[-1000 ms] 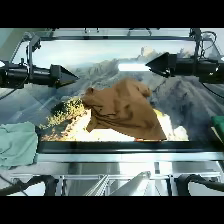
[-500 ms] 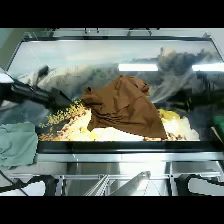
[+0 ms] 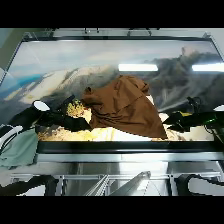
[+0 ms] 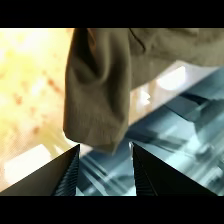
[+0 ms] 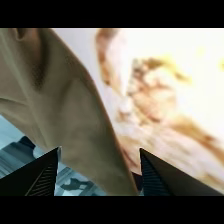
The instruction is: Fold the shirts.
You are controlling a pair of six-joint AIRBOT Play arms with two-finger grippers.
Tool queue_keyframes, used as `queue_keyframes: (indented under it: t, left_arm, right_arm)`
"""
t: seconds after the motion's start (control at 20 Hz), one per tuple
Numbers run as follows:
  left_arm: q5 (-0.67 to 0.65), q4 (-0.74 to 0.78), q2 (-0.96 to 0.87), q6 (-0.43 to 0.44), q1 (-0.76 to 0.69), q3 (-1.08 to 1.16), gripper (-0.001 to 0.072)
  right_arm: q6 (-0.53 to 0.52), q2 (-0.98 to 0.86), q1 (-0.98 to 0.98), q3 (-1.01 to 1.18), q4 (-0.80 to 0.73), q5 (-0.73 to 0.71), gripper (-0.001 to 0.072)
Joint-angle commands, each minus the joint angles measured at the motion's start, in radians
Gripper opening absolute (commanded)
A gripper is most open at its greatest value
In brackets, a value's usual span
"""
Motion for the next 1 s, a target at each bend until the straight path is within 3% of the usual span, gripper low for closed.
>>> queue_keyframes:
  t: [0.0,0.1,0.15,0.2,0.3,0.35,0.55,0.75,0.85,0.95]
  left_arm:
    - [0.187,0.005,0.002,0.001,-0.053,-0.018,0.034]
    - [0.209,0.006,0.002,0.001,-0.05,-0.018,0.0341]
    - [0.212,0.005,0.002,0.001,-0.05,-0.018,0.0341]
    - [0.212,0.004,0.002,0.001,-0.05,-0.017,0.0334]
    - [0.206,0.0,0.002,0.002,-0.051,-0.015,0.0012]
    - [0.205,-0.021,0.002,0.006,-0.051,-0.015,0.0026]
    - [0.077,-0.061,0.04,0.032,-0.048,0.074,0.0017]
    - [-0.128,-0.056,0.296,-0.003,0.074,0.299,0.0014]
    - [-0.192,-0.055,0.452,-0.026,0.197,0.429,0.0014]
    - [-0.203,-0.055,0.619,-0.029,0.354,0.549,0.0018]
  right_arm:
    - [0.0,-0.018,0.068,-0.016,-0.026,-0.056,0.0555]
    - [0.0,-0.03,0.111,-0.016,-0.019,-0.064,0.0554]
    - [-0.001,-0.035,0.129,-0.016,-0.011,-0.065,0.0501]
    - [-0.001,-0.037,0.146,-0.016,-0.002,-0.065,0.0324]
    - [0.0,-0.038,0.167,-0.016,0.023,-0.064,0.011]
    - [-0.001,-0.038,0.168,-0.016,0.036,-0.058,0.0022]
    - [-0.001,0.004,0.164,0.006,0.056,0.063,0.0021]
    - [0.01,0.222,0.124,0.175,0.14,0.305,0.0021]
    - [0.051,0.385,0.059,0.292,0.289,0.31,0.0021]
    - [0.108,0.564,-0.029,0.425,0.407,0.193,0.0021]
